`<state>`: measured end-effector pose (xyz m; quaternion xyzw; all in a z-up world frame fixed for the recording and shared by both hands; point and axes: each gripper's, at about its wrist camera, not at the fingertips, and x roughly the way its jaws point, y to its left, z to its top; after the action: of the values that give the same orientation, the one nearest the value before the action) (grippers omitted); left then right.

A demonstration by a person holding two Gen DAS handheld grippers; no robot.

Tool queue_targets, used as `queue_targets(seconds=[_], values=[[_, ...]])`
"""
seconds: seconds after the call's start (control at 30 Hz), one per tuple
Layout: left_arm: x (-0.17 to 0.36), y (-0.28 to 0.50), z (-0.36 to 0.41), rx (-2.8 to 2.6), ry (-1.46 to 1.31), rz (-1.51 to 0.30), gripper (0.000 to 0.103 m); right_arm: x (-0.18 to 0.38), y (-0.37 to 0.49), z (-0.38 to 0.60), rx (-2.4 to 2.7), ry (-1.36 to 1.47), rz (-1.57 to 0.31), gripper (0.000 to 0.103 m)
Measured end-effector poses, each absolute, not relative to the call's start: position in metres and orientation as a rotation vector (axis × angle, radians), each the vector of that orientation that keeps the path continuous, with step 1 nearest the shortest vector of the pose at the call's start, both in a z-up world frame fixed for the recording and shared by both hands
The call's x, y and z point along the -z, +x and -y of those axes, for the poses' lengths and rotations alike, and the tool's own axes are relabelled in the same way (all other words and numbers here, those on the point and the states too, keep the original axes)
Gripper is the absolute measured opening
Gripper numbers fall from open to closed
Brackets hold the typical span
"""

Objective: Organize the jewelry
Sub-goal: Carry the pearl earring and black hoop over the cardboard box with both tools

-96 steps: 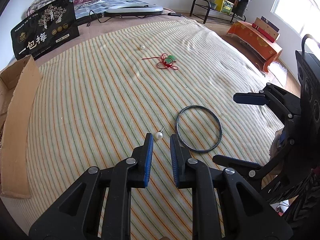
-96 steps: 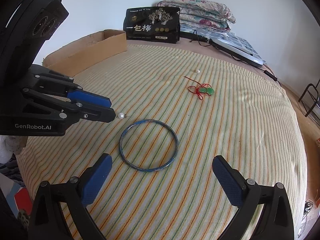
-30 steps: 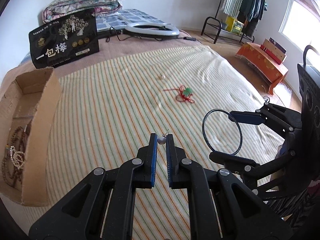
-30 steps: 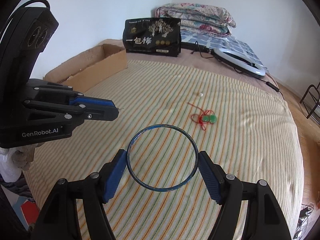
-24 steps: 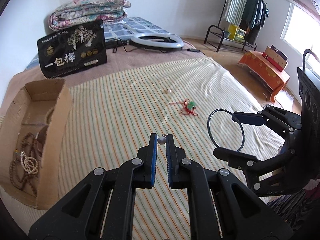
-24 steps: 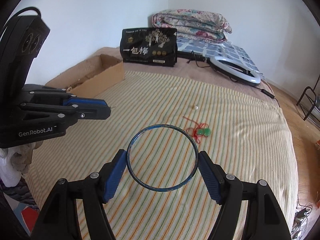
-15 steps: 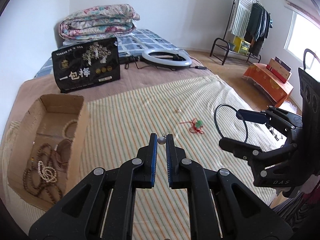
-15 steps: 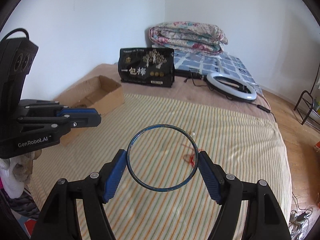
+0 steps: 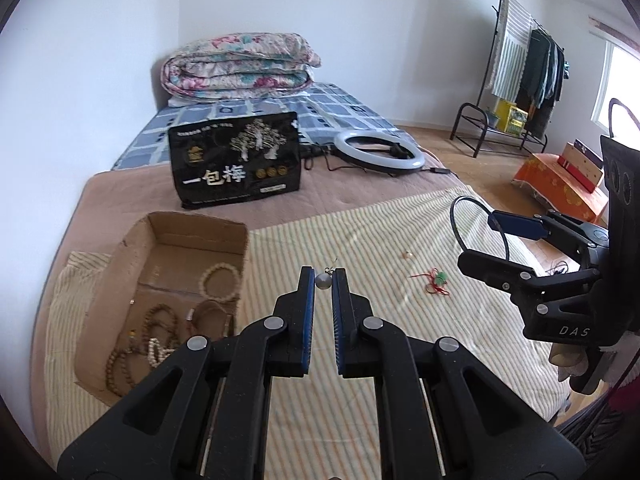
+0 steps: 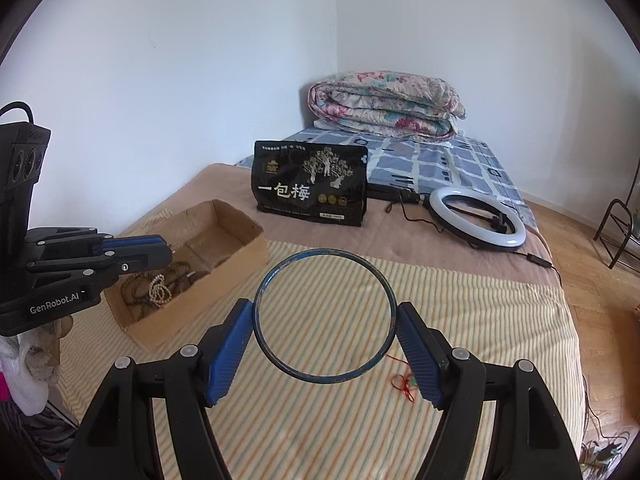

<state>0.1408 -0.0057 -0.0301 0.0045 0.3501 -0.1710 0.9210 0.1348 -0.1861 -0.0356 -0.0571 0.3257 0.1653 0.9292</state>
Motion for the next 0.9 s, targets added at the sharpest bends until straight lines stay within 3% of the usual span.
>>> queue_targets(seconds=[0.9], values=[[0.022, 0.151, -0.098, 0.131, -0.066, -0.679, 0.007, 0.024, 0.198, 0.083, -0.439, -0.102, -0.647, 0.074]])
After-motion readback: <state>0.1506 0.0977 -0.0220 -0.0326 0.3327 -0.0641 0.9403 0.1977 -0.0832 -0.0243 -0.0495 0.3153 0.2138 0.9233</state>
